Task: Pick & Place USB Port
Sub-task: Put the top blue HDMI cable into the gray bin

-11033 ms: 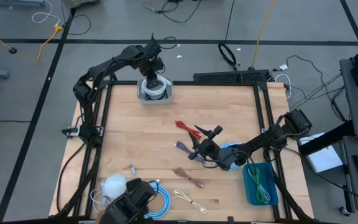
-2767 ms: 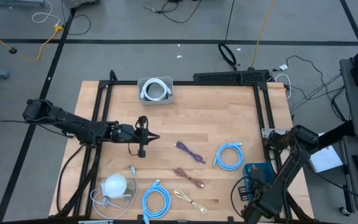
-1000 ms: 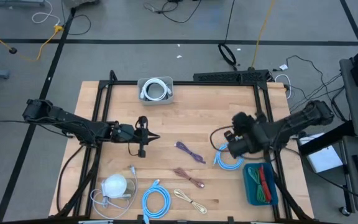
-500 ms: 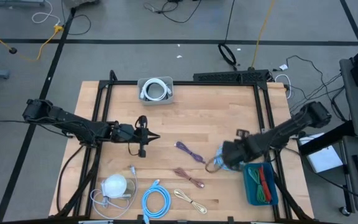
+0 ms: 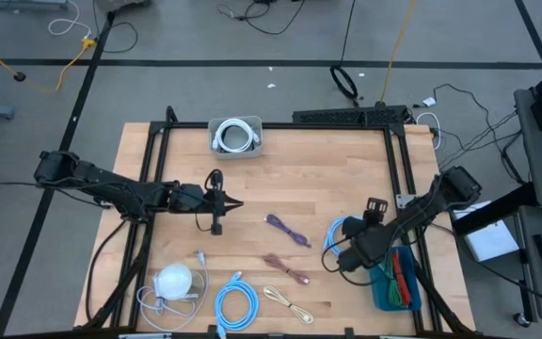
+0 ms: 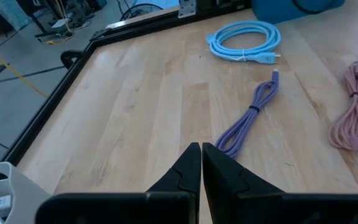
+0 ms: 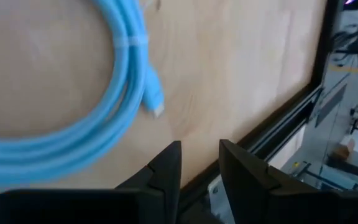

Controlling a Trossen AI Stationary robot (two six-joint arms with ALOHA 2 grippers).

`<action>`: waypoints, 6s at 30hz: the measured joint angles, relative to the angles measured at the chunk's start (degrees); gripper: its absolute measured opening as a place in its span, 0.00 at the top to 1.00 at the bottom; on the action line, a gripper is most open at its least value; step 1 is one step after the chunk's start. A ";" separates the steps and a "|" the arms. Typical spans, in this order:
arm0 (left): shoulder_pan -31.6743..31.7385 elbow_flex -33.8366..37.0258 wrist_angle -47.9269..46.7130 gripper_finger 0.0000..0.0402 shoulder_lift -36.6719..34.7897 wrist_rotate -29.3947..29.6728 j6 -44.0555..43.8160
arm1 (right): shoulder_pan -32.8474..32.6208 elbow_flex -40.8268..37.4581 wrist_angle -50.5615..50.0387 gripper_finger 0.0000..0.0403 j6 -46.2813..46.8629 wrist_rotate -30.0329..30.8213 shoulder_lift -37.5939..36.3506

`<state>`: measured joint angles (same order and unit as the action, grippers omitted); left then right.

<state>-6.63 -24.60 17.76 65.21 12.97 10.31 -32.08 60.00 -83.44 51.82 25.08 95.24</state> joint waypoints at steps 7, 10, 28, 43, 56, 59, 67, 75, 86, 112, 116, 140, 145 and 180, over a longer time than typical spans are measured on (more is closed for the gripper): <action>-0.02 0.00 0.02 0.95 0.00 -0.04 0.36 | 2.71 4.75 -6.91 0.74 -1.97 15.73 -0.08; -0.02 0.00 0.02 0.95 0.00 -0.03 0.86 | 4.17 6.16 -6.17 0.74 -10.60 25.43 -1.61; -0.02 0.00 -0.43 0.95 0.02 -0.03 1.41 | 18.49 11.83 -5.19 0.80 -5.25 64.54 -19.41; -0.02 0.00 0.35 0.95 0.02 -0.02 1.99 | 49.55 20.23 13.94 0.86 -46.20 -3.69 -36.38; -0.02 0.00 0.11 0.95 0.02 0.04 1.51 | 44.58 -0.20 12.09 0.51 -36.45 -25.69 -25.18; -0.02 0.00 -0.35 0.95 0.02 0.04 1.47 | 41.53 -5.78 22.91 0.48 -34.12 -30.64 -25.08; -0.02 0.00 -1.05 0.95 0.04 0.04 1.57 | 32.86 -16.21 33.06 0.49 -28.18 -35.57 -25.14; -0.02 0.00 -0.63 0.95 0.04 0.04 1.55 | 27.11 -18.84 34.95 0.49 -23.87 -30.17 -25.14; -0.02 0.00 -0.72 0.95 0.04 0.02 1.40 | 25.57 -22.13 42.87 0.49 -23.30 -26.33 -25.18; -0.02 0.00 -0.63 0.95 0.04 0.02 1.44 | 25.52 -23.70 43.39 0.56 -23.16 -23.79 -25.20; -0.02 0.00 -0.80 0.95 0.04 0.00 1.44 | 25.13 -21.32 42.53 0.56 -24.50 -22.06 -25.44; -0.02 0.01 -0.83 0.95 0.04 -0.96 1.44 | 25.05 -31.98 46.87 0.64 -19.62 -18.80 -25.20; -0.02 0.02 0.04 0.95 0.04 -0.96 1.20 | 24.98 -32.01 50.18 0.84 -15.42 -14.20 -25.18; 26.40 -27.74 -22.28 0.56 6.95 -33.81 -15.02 | 24.81 -10.35 109.46 0.91 -80.18 35.29 -0.53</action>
<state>19.77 -52.34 -4.52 72.16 -20.84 -4.71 -7.27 49.65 26.03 -28.36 60.37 94.71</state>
